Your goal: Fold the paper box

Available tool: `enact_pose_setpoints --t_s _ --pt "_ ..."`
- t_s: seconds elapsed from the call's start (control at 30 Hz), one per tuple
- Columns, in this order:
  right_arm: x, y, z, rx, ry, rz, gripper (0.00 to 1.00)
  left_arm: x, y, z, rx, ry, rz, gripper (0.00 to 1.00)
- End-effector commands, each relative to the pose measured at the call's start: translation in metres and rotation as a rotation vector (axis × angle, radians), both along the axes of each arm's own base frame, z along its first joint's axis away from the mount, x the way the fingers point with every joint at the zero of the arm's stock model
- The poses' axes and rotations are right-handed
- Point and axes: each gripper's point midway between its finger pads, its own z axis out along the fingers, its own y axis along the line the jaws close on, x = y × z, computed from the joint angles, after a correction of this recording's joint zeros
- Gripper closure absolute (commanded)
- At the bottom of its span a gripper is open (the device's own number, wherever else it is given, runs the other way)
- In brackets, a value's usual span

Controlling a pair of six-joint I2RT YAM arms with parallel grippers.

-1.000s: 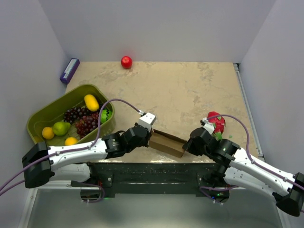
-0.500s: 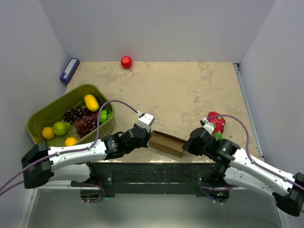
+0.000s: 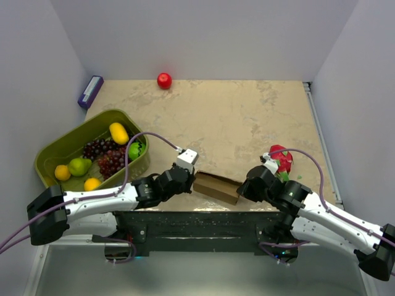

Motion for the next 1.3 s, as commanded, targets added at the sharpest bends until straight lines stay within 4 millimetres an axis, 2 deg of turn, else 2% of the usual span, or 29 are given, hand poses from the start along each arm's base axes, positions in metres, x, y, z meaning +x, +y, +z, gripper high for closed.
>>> enact_pose_setpoints --t_s 0.0,0.07,0.17,0.2,0.27,0.3,0.4,0.5,0.67,0.87,1.03,1.13,1.17,1.27 --pt "-0.019 -0.041 -0.036 -0.199 0.088 -0.018 0.95 -0.007 0.017 -0.023 0.057 0.041 0.025 1.00" --pt "-0.019 -0.041 -0.034 -0.199 0.085 -0.011 0.91 -0.009 0.018 -0.027 0.062 0.049 0.023 1.00" --pt "-0.018 -0.039 -0.026 -0.191 0.075 0.000 0.77 -0.011 0.017 -0.030 0.061 0.059 0.017 1.00" --pt "-0.018 -0.039 -0.024 -0.189 0.073 0.002 0.68 -0.010 0.017 -0.029 0.059 0.059 0.017 1.00" --pt "-0.018 -0.035 -0.017 -0.170 0.059 0.023 0.58 -0.010 0.015 -0.028 0.054 0.059 0.015 1.00" --pt "-0.019 -0.033 -0.015 -0.154 0.062 0.033 0.50 -0.010 0.014 -0.027 0.053 0.058 0.015 1.00" --pt "-0.022 -0.025 -0.007 -0.106 0.061 0.062 0.39 -0.010 0.012 -0.027 0.053 0.060 0.010 1.00" --pt "-0.024 -0.019 0.004 -0.049 0.046 0.081 0.34 -0.009 0.011 -0.028 0.056 0.063 0.010 1.00" --pt "-0.027 -0.011 0.029 0.032 0.010 0.114 0.32 -0.010 0.009 -0.029 0.056 0.071 0.005 1.00" --pt "-0.025 -0.009 0.057 0.055 -0.037 0.141 0.34 -0.010 0.008 -0.027 0.052 0.071 0.005 1.00" --pt "-0.011 -0.007 0.077 0.109 -0.095 0.057 0.35 -0.011 0.009 -0.028 0.054 0.073 0.004 1.00" --pt "0.002 -0.015 0.073 0.104 -0.126 -0.053 0.34 -0.012 0.007 -0.028 0.050 0.076 -0.004 1.00" --pt "0.009 -0.007 0.080 0.149 -0.164 -0.054 0.34 -0.012 0.007 -0.028 0.049 0.076 -0.006 1.00" --pt "0.017 0.004 0.075 0.199 -0.178 -0.072 0.33 -0.012 0.007 -0.028 0.052 0.075 -0.009 1.00"
